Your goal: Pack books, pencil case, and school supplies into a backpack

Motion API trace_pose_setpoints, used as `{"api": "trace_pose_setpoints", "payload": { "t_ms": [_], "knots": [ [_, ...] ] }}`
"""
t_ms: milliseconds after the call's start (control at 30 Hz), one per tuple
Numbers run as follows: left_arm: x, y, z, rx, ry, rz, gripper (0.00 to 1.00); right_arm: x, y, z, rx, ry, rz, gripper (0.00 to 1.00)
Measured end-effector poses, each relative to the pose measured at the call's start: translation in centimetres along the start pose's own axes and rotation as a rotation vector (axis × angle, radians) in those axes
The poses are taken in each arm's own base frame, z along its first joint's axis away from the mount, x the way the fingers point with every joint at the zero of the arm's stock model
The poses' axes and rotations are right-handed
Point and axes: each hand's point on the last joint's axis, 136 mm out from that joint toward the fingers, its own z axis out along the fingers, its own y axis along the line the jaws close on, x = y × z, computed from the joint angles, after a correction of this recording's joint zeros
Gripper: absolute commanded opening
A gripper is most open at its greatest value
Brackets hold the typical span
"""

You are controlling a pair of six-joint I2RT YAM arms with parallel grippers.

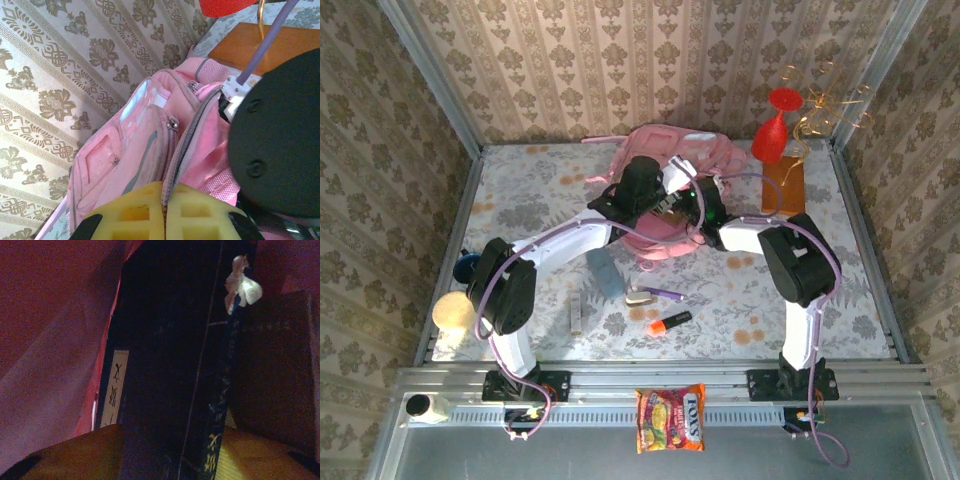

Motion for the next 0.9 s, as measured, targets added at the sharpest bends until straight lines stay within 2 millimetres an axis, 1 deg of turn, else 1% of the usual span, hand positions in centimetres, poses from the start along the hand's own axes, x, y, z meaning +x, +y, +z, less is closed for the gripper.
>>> {"api": "trace_pose_setpoints", "payload": {
  "t_ms": [100,167,233,367,467,500,533,567,600,633,700,767,800,833,867,900],
  "knots": [
    [0.1,-0.1,0.0,0.004,0.004,-0.011,0.0,1.0,0.1,-2.3,-0.049,0.046,-0.075,0.53],
    [0.3,-0.2,0.0,0.009,0.013,-0.021,0.0,1.4,0.5,-4.0,-0.087,0.07,-0.127,0.53],
    [0.6,-0.3,0.0,0.014,0.025,-0.032,0.0,1.7,1.1,-6.0,-0.133,0.093,-0.184,0.53],
    [0.9,-0.5,0.0,0.017,0.033,-0.063,0.0,1.7,1.5,-10.2,-0.166,0.118,-0.279,0.52],
    [1.6,-1.0,0.1,0.026,0.036,-0.099,0.0,0.7,0.4,-13.6,-0.13,0.113,-0.328,0.53],
    [2.1,-1.4,0.2,0.035,0.043,-0.112,0.01,0.1,-0.4,-14.6,-0.104,0.105,-0.332,0.53],
    [2.7,-2.1,0.2,0.049,0.053,-0.123,0.07,-0.7,-1.2,-15.4,-0.077,0.091,-0.329,0.54],
    [3.2,-2.7,0.2,0.064,0.063,-0.131,0.14,-1.6,-2.0,-16.1,-0.05,0.074,-0.32,0.55],
    [3.8,-3.5,0.2,0.084,0.073,-0.14,0.25,-2.7,-2.9,-16.7,-0.021,0.054,-0.304,0.56],
    [4.2,-4.4,0.1,0.109,0.084,-0.15,0.34,-3.5,-3.6,-17.1,0.002,0.037,-0.289,0.58],
    [5.0,-5.8,-0.3,0.161,0.109,-0.175,0.46,-5.0,-4.9,-17.3,0.049,0.011,-0.264,0.6],
    [5.2,-6.6,-1.2,0.203,0.125,-0.217,0.56,-5.5,-5.2,-16.7,0.082,0.028,-0.255,0.62],
    [5.0,-6.5,-1.9,0.214,0.13,-0.246,0.6,-5.8,-4.9,-16.1,0.094,0.04,-0.254,0.66],
    [4.6,-6.0,-2.8,0.215,0.127,-0.275,0.62,-6.2,-4.4,-15.4,0.097,0.045,-0.254,0.67],
    [4.1,-5.2,-3.6,0.21,0.118,-0.31,0.63,-6.7,-3.8,-14.7,0.098,0.044,-0.255,0.68],
    [3.6,-3.8,-4.6,0.192,0.105,-0.357,0.64,-7.2,-3.3,-14.0,0.098,0.038,-0.257,0.69]
  ]
}}
